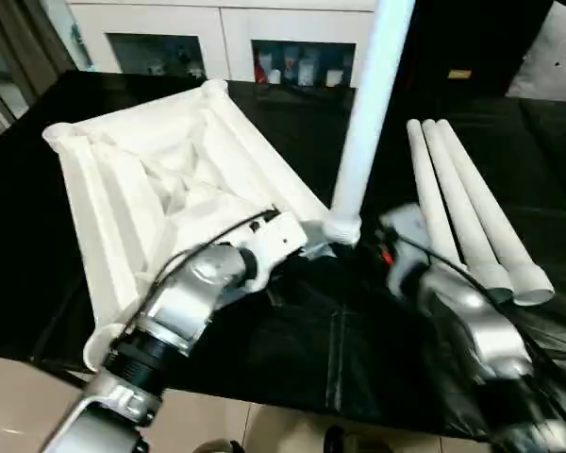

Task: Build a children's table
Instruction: Rotate leg to tighten

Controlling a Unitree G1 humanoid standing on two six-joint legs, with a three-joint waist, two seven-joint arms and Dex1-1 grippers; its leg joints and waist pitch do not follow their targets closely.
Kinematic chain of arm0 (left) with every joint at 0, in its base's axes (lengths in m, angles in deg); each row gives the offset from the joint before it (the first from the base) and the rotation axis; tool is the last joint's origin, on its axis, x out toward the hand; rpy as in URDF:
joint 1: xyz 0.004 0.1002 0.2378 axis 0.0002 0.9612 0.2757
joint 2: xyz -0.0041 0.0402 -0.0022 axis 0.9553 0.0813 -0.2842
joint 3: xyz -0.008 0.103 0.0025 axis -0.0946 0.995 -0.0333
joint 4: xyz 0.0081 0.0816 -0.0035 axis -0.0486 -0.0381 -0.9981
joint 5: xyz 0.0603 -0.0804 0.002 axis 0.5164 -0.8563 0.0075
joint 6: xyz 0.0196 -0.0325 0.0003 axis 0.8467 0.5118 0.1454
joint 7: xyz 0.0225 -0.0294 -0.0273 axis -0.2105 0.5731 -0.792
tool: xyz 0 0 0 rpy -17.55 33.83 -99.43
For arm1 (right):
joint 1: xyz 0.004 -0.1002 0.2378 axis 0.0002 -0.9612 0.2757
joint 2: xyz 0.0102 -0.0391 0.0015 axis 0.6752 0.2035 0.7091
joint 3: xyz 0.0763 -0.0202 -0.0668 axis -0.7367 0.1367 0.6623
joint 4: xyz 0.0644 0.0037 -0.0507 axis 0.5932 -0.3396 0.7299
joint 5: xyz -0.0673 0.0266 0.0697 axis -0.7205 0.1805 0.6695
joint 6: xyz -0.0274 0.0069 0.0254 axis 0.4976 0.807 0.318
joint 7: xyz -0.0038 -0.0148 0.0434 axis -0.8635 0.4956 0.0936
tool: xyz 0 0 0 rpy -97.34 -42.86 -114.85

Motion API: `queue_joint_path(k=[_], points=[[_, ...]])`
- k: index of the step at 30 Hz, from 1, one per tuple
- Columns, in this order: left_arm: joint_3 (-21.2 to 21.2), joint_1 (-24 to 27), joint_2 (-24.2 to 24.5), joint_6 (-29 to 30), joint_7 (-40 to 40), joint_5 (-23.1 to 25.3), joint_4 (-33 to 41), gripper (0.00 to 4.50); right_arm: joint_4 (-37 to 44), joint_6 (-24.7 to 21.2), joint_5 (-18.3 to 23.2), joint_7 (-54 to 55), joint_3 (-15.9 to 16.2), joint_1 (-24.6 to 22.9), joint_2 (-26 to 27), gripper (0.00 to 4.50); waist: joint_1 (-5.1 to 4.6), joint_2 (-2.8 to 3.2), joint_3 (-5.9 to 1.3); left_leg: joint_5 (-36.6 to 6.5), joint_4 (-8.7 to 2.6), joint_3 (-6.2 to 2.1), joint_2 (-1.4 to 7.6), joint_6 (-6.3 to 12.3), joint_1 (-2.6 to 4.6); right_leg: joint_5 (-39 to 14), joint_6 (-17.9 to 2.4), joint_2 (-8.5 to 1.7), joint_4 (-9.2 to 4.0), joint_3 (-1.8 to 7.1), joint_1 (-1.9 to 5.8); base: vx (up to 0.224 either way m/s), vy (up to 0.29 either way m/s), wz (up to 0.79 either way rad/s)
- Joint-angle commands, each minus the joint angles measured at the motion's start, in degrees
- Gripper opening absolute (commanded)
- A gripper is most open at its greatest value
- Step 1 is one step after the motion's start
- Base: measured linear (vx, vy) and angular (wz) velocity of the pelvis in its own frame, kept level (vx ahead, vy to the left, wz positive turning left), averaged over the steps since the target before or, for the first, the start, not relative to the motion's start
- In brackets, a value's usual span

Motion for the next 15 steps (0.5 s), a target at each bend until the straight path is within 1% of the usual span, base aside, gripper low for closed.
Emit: queue_joint_path(k=[1,2,4,5,7,11,13,15], points=[[-0.17,-0.61,1.29,-1.18,0.55,1.25,-0.62,0.00,1.70,-0.14,0.06,-1.06,0.09,0.44,-0.32,4.26,0.42,-0.46,-4.14,1.99,-2.35,-0.99,2.70,11.18,-0.92,-4.40,-13.34,-5.15,-2.59,3.14,4.75,0.000,0.000,0.00],[-0.04,-0.71,1.71,-1.61,1.16,1.17,-0.98,0.00,2.07,0.19,0.16,-1.58,-0.07,0.29,-0.85,4.33,0.53,-0.16,-3.97,0.94,-2.38,-0.96,2.75,11.34,-0.83,-6.59,-13.18,-5.21,-2.87,3.01,4.62,0.000,0.000,0.00],[0.22,-0.92,2.31,-2.31,1.86,0.94,-1.57,0.00,2.81,0.45,0.45,-2.45,-0.25,0.01,-1.58,4.47,0.58,-0.21,-3.89,-0.39,-2.43,-0.92,2.84,10.79,-0.70,-9.72,-12.43,-5.16,-3.20,2.91,4.54,0.000,0.000,0.00],[0.63,-1.23,3.17,-3.27,2.95,0.75,-2.26,0.00,3.83,0.95,0.68,-3.83,-0.46,-0.34,-2.74,4.47,0.69,-0.08,-3.87,-0.85,-2.45,-0.93,2.91,10.48,-0.60,-10.72,-12.03,-5.09,-3.32,2.87,4.41,0.000,0.000,0.00],[0.93,-1.54,3.91,-4.21,3.99,0.62,-2.87,0.00,4.95,1.64,0.88,-5.56,-0.54,-0.70,-4.00,4.47,0.89,-0.13,-3.94,-0.93,-2.41,-0.99,3.05,10.22,-0.54,-10.56,-11.59,-5.06,-3.13,2.90,4.42,0.000,0.000,0.00],[1.25,-1.88,4.64,-5.70,5.40,0.51,-3.88,0.00,6.55,2.32,1.89,-7.78,-0.97,-0.88,-5.28,4.47,0.98,-0.27,-4.06,-0.53,-2.21,-1.06,3.01,10.43,-0.70,-9.04,-12.06,-5.18,-2.75,2.89,4.56,0.000,0.000,0.00],[1.99,-2.13,5.85,-9.06,7.93,0.19,-5.04,0.00,8.47,2.83,2.77,-10.99,-1.08,-0.76,-7.33,4.47,0.99,-0.26,-4.12,-0.62,-2.14,-1.10,3.02,10.57,-0.73,-9.12,-12.01,-5.21,-2.70,2.87,4.58,0.000,0.000,0.00],[2.17,-2.17,6.14,-9.74,8.64,0.06,-5.26,0.00,8.86,2.92,2.86,-11.72,-1.05,-0.70,-7.86,4.47,1.12,-0.30,-4.06,-0.91,-2.15,-1.06,3.06,10.57,-0.68,-9.79,-11.83,-5.25,-2.76,2.92,4.52,0.000,0.000,0.00]])
